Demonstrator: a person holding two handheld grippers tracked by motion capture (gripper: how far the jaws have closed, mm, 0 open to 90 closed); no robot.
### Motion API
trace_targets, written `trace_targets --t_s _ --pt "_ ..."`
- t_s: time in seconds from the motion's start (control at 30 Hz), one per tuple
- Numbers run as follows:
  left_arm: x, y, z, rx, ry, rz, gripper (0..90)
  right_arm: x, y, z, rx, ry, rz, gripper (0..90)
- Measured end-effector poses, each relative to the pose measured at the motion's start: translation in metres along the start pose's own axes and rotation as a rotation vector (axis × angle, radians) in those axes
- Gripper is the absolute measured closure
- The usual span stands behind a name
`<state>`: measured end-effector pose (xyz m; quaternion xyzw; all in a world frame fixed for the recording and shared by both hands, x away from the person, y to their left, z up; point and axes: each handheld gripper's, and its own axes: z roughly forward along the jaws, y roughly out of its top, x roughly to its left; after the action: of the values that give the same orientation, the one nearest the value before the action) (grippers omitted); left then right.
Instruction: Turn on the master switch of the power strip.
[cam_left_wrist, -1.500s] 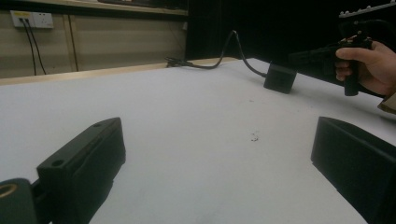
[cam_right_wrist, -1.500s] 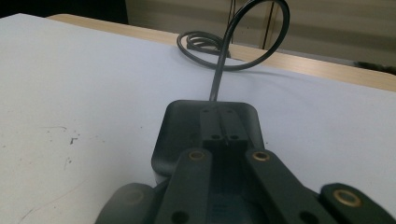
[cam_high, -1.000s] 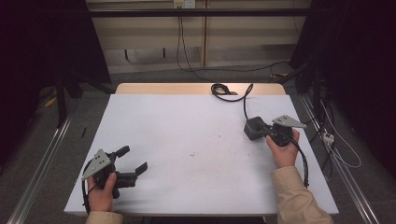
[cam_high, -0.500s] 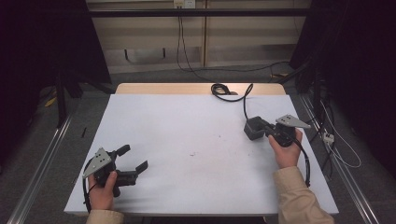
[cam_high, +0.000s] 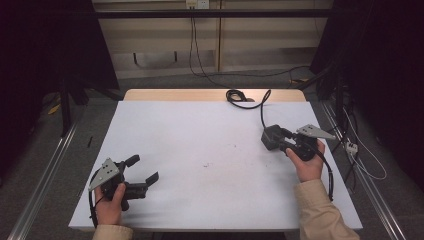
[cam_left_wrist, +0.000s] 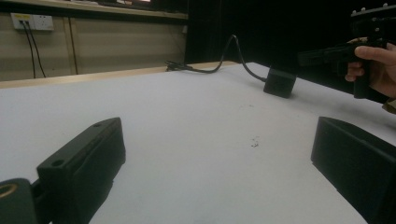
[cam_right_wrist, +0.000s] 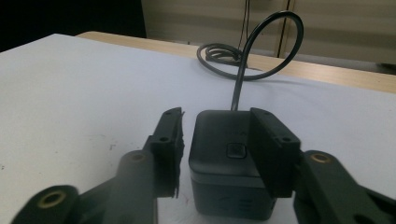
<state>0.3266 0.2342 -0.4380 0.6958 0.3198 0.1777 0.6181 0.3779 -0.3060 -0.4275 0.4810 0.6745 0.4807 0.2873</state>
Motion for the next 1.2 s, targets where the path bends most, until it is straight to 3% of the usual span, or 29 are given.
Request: trace_targets --t_s 0.13,0.5,0.7,1.2 --pt "-0.001 0.001 0.001 -0.007 -0.003 -0.004 2.7 0.001 -0.003 -0.002 0.003 0.013 0.031 42.8" --pt "-0.001 0.001 -0.001 -0.005 -0.003 -0.001 2.6 0.01 -0.008 -0.01 0.003 0.065 0.053 24.4" --pt "-0.001 0.0 -0.001 -0.003 -0.004 -0.002 2.6 0.013 -0.011 -0.018 -0.015 0.085 0.07 21.2" --pt "-0.001 0.0 -0.001 -0.004 -0.003 -0.003 2.6 0.03 -0.022 -0.032 0.002 0.129 0.017 18.1"
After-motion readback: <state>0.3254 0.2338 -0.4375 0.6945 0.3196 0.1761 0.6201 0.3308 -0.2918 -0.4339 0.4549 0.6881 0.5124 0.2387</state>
